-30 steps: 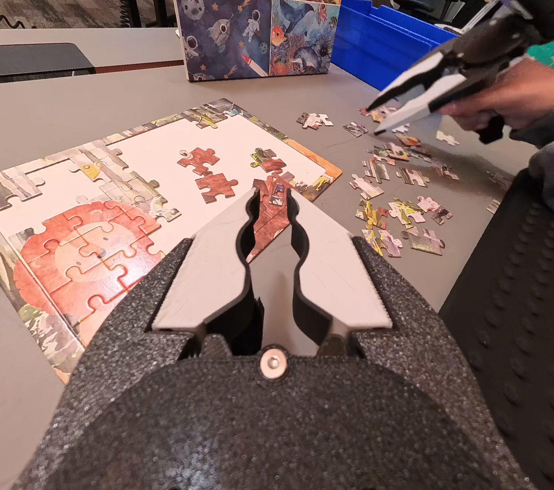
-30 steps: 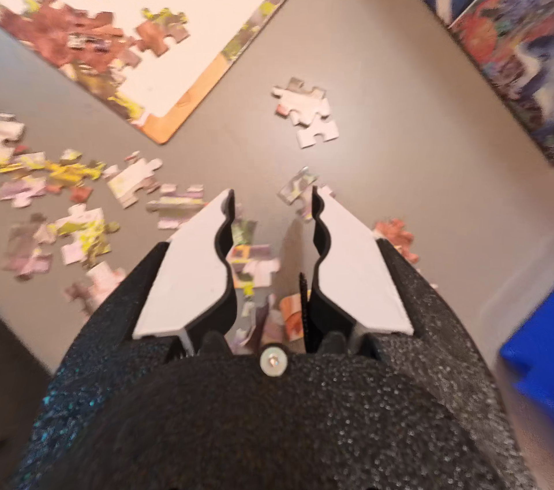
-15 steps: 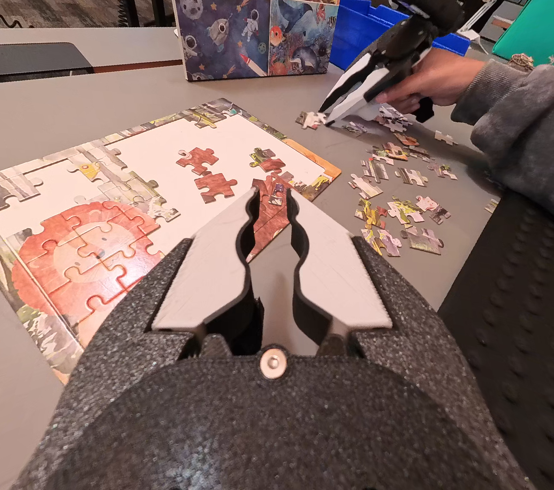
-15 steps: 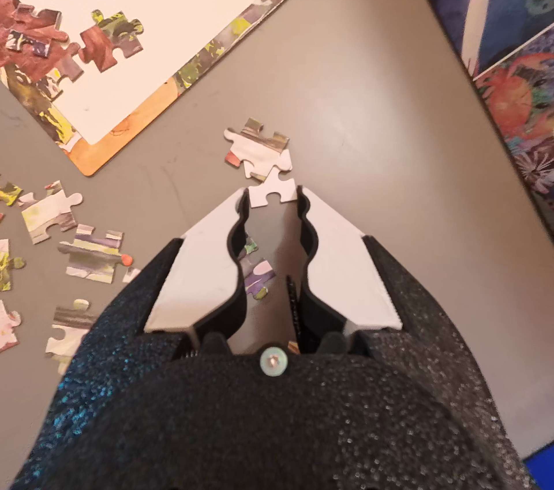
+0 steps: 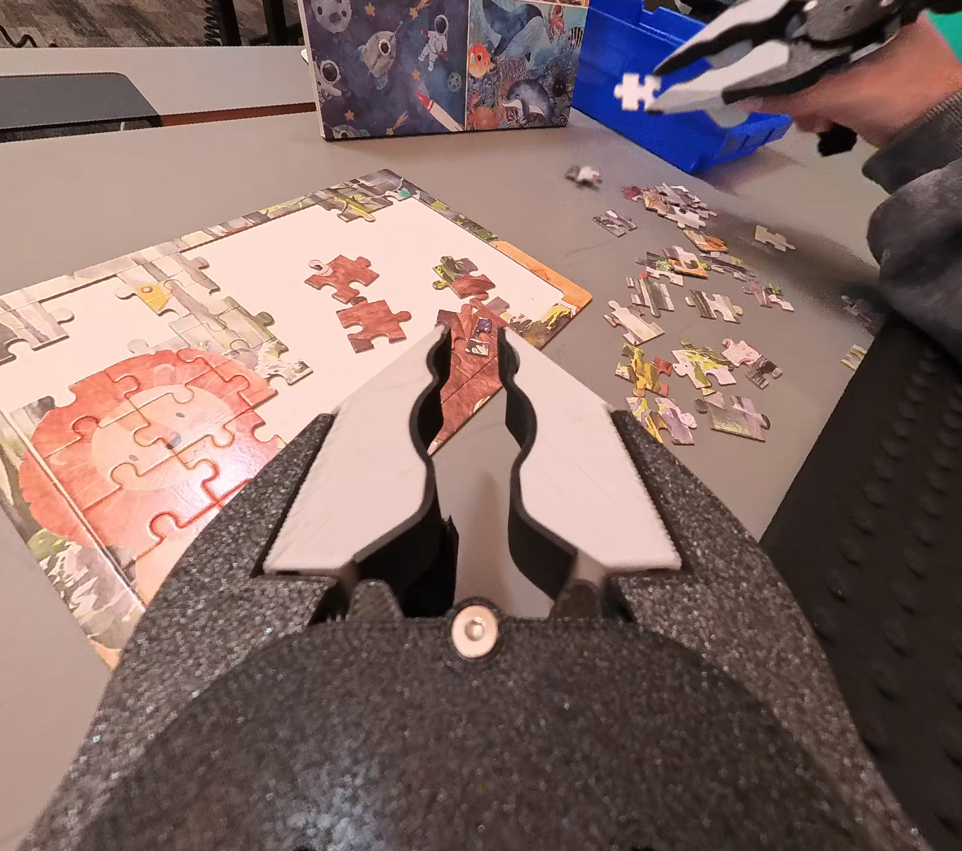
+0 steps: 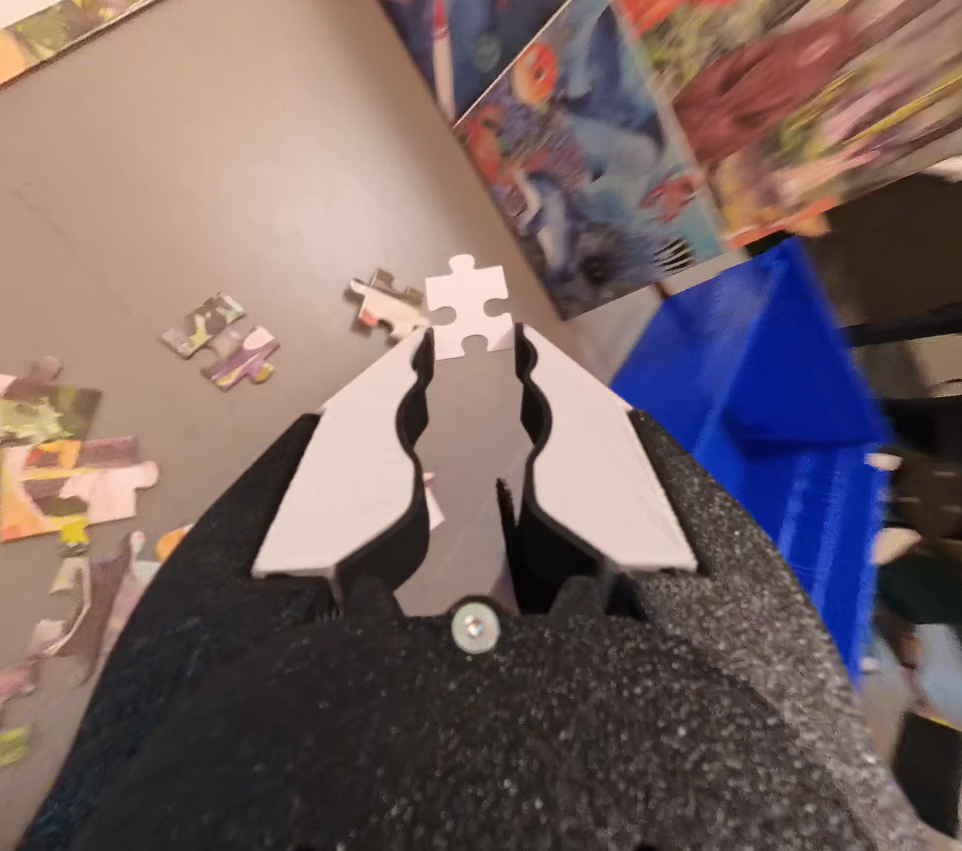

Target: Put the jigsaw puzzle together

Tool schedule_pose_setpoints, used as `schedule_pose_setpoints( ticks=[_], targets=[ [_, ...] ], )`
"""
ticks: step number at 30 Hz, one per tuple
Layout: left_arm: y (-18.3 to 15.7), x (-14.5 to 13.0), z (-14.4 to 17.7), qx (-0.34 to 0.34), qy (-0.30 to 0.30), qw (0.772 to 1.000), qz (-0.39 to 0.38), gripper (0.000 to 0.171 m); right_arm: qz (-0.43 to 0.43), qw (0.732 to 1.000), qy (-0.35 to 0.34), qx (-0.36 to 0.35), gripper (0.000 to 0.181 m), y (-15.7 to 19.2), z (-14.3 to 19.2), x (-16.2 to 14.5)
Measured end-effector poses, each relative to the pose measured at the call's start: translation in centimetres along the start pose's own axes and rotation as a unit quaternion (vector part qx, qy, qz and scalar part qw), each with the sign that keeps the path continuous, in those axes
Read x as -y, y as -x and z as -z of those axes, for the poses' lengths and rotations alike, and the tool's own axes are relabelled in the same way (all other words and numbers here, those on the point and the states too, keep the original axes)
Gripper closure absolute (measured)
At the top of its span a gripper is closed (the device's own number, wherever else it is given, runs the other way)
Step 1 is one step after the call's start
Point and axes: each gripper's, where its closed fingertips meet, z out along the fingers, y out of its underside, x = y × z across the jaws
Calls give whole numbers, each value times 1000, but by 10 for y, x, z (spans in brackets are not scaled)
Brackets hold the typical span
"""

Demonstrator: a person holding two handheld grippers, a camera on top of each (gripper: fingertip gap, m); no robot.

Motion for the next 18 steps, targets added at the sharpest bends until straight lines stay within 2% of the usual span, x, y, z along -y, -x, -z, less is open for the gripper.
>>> schedule_pose_setpoints(
  ticks=[2, 3, 4, 5, 6, 7, 8, 9, 10, 11, 12, 14, 18],
  targets=[
    [0, 0, 0, 1, 0, 1000, -1, 155, 18, 997, -60, -34, 150, -3, 13, 24],
    [0, 0, 0, 2, 0, 1000, 0, 155, 0, 994, -110, -26, 150, 0, 20, 40],
    [1, 0, 0, 2, 0, 1000, 0, 155, -39, 986, -161, 12, 150, 8, 27, 58],
    [1, 0, 0, 3, -1, 1000, 0, 155, -92, 969, -215, 81, 150, 22, 36, 79],
    [1, 0, 0, 3, 0, 1000, 0, 155, -149, 934, -278, 167, 150, 38, 51, 103],
    [1, 0, 0, 3, 0, 1000, -1, 155, -204, 876, -352, 260, 150, 50, 76, 130],
    [1, 0, 0, 3, 0, 1000, -1, 155, -257, 796, -421, 350, 151, 55, 105, 152],
    [0, 0, 0, 3, 0, 1000, -2, 155, -299, 706, -468, 439, 151, 57, 132, 166],
    [0, 0, 0, 3, 0, 1000, -3, 155, -326, 616, -491, 523, 151, 59, 153, 174],
    [0, 0, 0, 3, -1, 1000, -3, 155, -345, 549, -491, 581, 151, 61, 162, 178],
    [0, 0, 0, 3, -1, 1000, -4, 155, -354, 518, -481, 613, 152, 68, 163, 181],
    [-1, 0, 0, 1, -1, 1000, -5, 155, -346, 507, -448, 650, 151, 92, 159, 187],
    [-3, 6, 3, -2, -18, 1000, -17, 155, -353, 439, -421, 711, 151, 114, 168, 198]
  ],
)
